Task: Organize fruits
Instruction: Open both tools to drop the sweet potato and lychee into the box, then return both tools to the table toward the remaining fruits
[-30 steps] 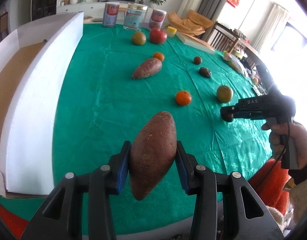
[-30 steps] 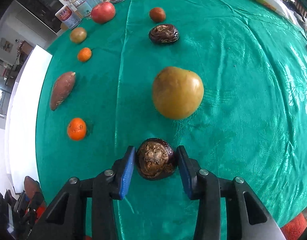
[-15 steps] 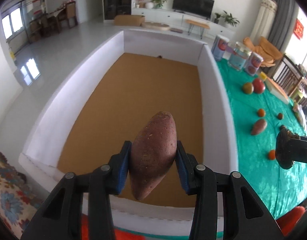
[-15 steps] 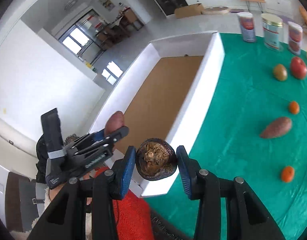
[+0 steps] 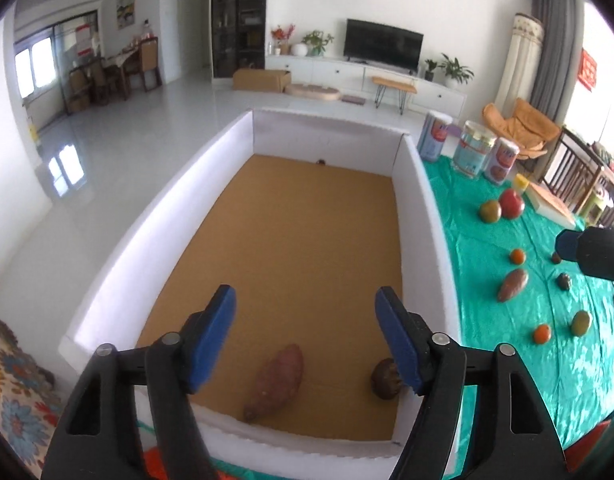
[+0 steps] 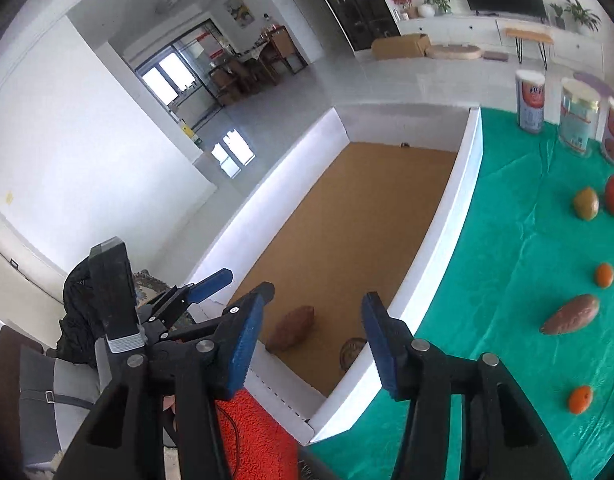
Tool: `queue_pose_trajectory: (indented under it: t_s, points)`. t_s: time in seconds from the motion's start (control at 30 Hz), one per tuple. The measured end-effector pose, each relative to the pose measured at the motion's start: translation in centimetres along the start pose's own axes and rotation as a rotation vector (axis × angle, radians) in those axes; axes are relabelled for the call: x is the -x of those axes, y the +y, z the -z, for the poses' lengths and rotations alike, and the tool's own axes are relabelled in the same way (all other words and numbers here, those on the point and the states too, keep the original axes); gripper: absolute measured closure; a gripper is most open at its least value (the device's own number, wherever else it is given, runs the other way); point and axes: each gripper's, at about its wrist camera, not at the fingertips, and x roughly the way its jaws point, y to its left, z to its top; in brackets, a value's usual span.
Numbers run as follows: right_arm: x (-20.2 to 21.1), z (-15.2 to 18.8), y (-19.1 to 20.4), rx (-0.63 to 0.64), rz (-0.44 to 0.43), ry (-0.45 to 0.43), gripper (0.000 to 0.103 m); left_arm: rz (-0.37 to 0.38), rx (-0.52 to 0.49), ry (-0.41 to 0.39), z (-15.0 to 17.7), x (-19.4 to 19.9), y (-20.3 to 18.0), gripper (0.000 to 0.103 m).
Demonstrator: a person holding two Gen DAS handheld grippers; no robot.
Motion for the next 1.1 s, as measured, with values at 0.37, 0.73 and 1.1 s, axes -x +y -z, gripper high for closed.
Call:
queue_pose_trajectory:
  t_s: [0.37,0.73,1.1]
  points:
    - [10.1,16.0,-17.8,-0.153,0.572,-0.044,0.011,0.015,-0.342,0.037,3.5,-4.6,-10.0,0.023]
    - [15.1,27.3,-26.2,-0.335,0.792,-0.116,0.011,-0.077,-0.372,0.014,4.8,-3.7,-9.7,0.023]
    - [12.7,27.4,-26.5,-0.283,0.801,-0.111,0.011,-0.175,-0.315,-0.262,5.1,1.4,-12.0,0.020]
